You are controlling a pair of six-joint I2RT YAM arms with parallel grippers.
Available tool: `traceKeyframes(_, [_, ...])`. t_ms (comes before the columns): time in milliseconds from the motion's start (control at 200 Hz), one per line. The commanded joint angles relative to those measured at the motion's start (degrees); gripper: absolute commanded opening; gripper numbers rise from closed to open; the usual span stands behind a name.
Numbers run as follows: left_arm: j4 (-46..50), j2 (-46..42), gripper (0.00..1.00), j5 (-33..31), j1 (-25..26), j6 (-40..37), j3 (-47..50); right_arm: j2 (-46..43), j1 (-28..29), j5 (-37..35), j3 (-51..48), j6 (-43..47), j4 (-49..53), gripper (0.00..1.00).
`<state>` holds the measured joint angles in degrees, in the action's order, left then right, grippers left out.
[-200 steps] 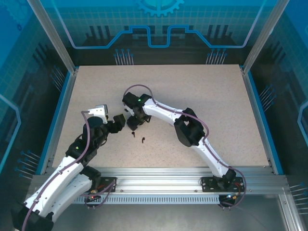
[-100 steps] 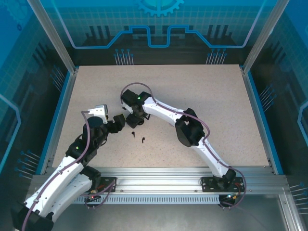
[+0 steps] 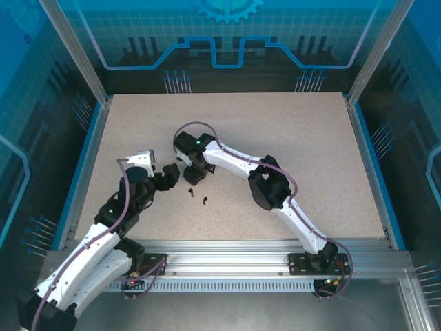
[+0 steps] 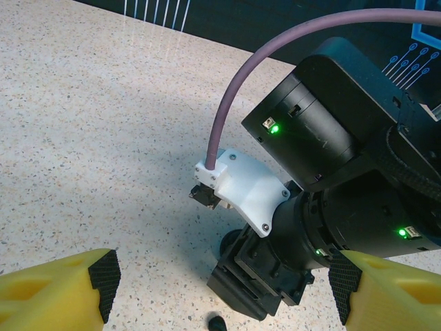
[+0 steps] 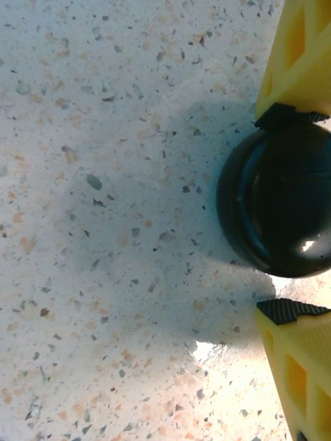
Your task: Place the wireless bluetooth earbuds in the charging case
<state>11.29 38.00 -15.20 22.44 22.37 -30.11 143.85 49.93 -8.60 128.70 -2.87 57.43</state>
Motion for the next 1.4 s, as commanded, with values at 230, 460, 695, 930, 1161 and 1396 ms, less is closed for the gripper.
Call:
traceKeyframes(230, [-0.9,-0.1,0.82,0.6,-0.6,0.1,0.0,1.4,-0.4,0.5,-1.7,1.3,1.7,0.55])
traceKeyframes(460, [-0.6,-0.1,0.82,0.6,-0.6,0.1,-0.2,1.2,-0.5,1.4,-2.4,1.0,-0.7,0.57])
traceKeyframes(695, [-0.2,-0.1,0.82,0.6,-0.6,0.1,-0.5,2.3,-0.9,1.6,-1.9,0.8,-0.8,0.58])
traceKeyframes(930, [0.1,-0.3,0.82,0.7,-0.6,0.0,-0.7,3.3,-1.0,2.1,-1.2,0.5,-0.6,0.58])
traceKeyframes(1161, [1.1,-0.6,0.82,1.0,-0.6,-0.1,-1.3,-3.2,-1.2,2.1,-7.8,0.1,-6.2,0.46])
traceKeyframes(1396, [1.0,-0.7,0.83,4.7,-0.6,1.4,-2.8,-16.5,-2.7,1.1,-21.2,0.7,-14.1,0.45])
